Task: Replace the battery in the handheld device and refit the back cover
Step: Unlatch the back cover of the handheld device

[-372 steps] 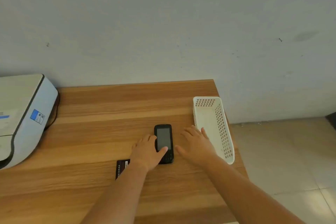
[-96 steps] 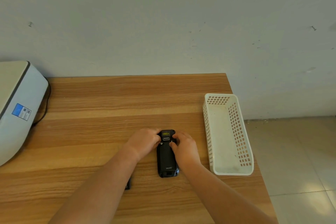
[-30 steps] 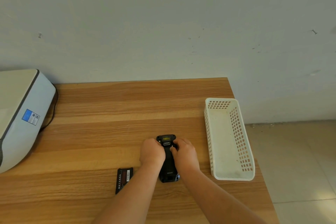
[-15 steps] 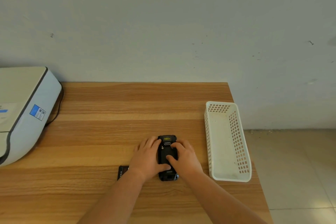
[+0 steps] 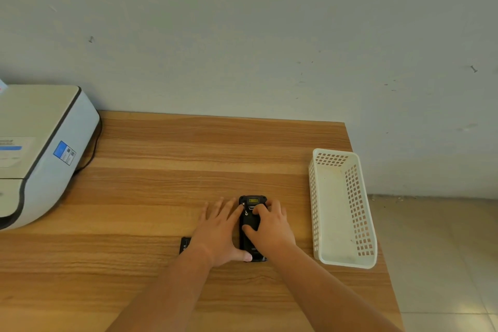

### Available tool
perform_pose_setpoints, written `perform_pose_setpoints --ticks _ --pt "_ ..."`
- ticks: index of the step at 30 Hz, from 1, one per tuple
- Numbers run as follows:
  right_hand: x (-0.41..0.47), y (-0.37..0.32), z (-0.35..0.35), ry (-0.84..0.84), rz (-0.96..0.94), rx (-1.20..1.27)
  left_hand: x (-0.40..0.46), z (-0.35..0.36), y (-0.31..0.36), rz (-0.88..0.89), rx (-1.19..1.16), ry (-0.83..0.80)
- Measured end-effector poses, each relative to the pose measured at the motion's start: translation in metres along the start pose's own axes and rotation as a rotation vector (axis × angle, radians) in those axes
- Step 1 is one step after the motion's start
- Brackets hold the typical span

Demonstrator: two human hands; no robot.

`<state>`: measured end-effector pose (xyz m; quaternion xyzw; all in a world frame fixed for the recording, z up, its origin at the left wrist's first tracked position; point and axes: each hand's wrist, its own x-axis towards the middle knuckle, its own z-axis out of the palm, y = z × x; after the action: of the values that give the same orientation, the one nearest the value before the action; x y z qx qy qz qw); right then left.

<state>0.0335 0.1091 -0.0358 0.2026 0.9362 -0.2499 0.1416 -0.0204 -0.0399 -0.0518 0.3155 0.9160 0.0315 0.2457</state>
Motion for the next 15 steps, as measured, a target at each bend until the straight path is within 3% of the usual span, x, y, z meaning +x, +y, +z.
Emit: perform_pose_setpoints --ticks 15 --pt "-0.006 -0.006 0.004 0.021 0.034 -0.024 -0.017 0.005 -0.005 -0.076 -0.007 -0.01"
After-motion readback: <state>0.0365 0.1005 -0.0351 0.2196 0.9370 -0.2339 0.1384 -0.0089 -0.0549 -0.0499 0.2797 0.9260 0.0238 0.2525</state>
